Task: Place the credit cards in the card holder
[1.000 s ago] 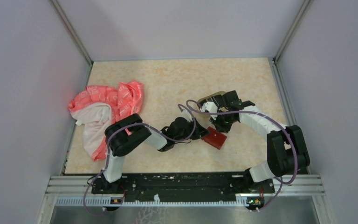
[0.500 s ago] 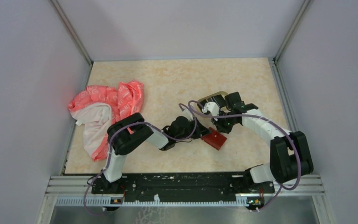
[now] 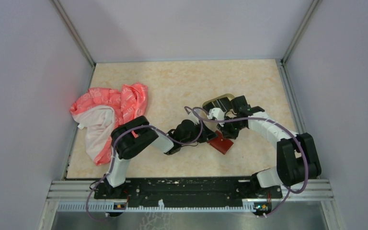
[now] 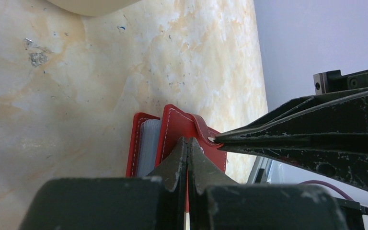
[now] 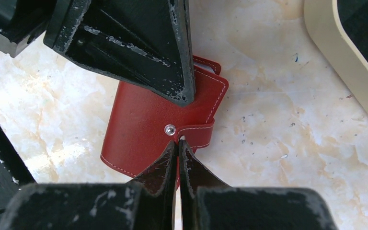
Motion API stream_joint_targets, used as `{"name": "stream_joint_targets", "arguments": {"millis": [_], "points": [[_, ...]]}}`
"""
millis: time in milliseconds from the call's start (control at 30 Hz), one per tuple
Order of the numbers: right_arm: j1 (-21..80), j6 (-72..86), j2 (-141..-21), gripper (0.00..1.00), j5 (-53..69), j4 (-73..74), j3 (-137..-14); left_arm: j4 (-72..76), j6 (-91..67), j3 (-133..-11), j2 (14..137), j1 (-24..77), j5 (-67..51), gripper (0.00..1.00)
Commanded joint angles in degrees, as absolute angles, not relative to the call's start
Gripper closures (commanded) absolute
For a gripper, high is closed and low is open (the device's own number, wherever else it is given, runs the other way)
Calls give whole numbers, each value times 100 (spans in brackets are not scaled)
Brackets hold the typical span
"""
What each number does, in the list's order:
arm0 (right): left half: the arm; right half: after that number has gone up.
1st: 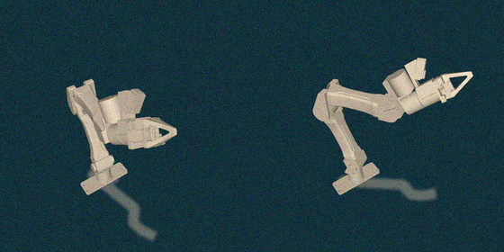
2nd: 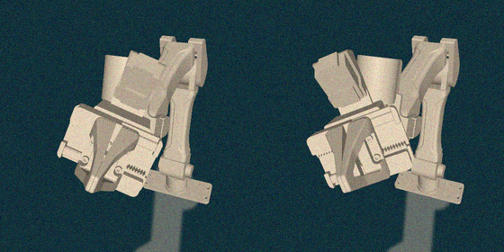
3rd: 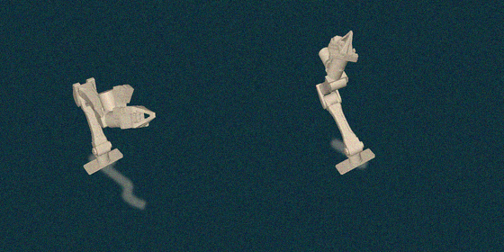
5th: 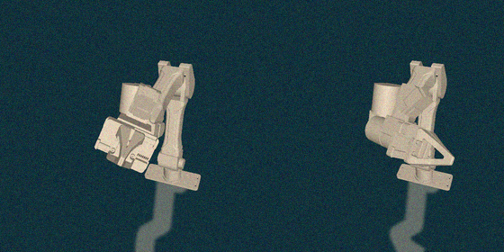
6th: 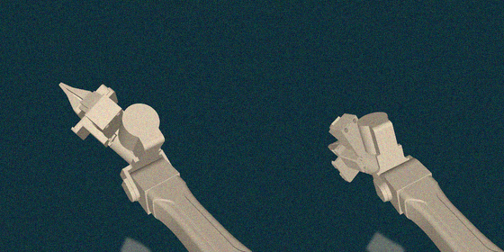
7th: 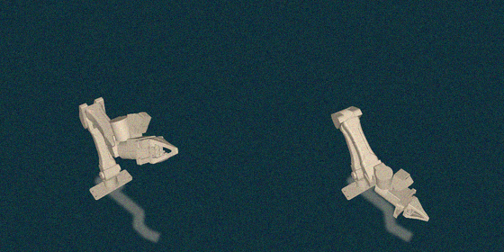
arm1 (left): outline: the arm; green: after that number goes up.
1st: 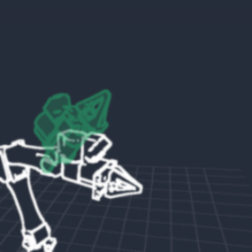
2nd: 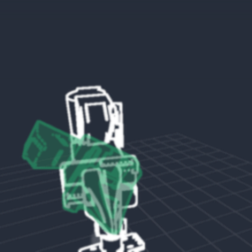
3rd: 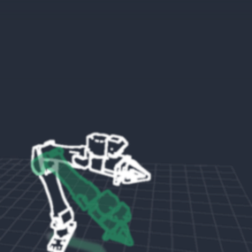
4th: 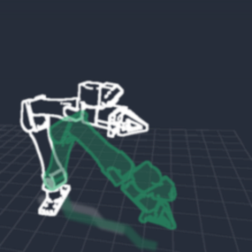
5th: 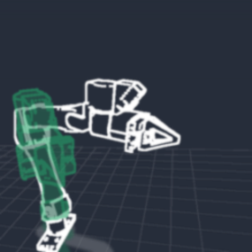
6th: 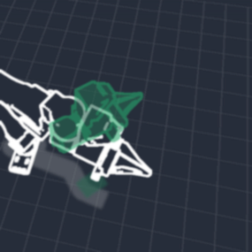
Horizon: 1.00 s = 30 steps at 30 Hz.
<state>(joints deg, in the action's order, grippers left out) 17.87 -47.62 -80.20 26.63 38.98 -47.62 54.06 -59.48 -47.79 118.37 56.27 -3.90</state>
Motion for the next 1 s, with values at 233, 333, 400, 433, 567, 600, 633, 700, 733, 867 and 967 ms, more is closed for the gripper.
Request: {"name": "stream_joint_targets", "arguments": {"millis": [233,333,400,433,567,600,633,700,733,867,967], "points": [[2129,-4833,-8191,100,2698,3976,-4742,5284,-5853,-4781,12017,5711,-412,100],[2182,-4845,-8206,100,2656,3979,-4737,5298,-5853,-4768,12018,5713,-411,100],[2194,-4854,-8233,100,2663,4010,-4752,5300,-5852,-4765,12013,5707,-412,100],[2197,-4852,-8231,100,2670,4020,-4755,5301,-5853,-4768,12012,5717,-407,100],[2224,-4904,-8187,100,2674,4062,-4766,5309,-5845,-4759,12022,5722,-404,100],[2224,-4918,-8177,100,2668,4085,-4772,5313,-5845,-4755,12021,5722,-409,100],[2224,-4929,-8163,100,2659,4094,-4780,5312,-5843,-4755,12023,5722,-408,100],[2221,-4922,-8104,100,2653,4086,-4789,5322,-5837,-4751,12014,5722,-408,100],[2219,-4910,-8056,100,2654,4074,-4798,5330,-5835,-4735,12013,5722,-406,100],[2224,-4887,-7876,100,2702,4074,-4816,5364,-5836,-4694,11990,5721,-409,100],[2224,-4871,-7803,100,2700,4046,-4825,5362,-5831,-4688,11984,5730,-407,100]]}}
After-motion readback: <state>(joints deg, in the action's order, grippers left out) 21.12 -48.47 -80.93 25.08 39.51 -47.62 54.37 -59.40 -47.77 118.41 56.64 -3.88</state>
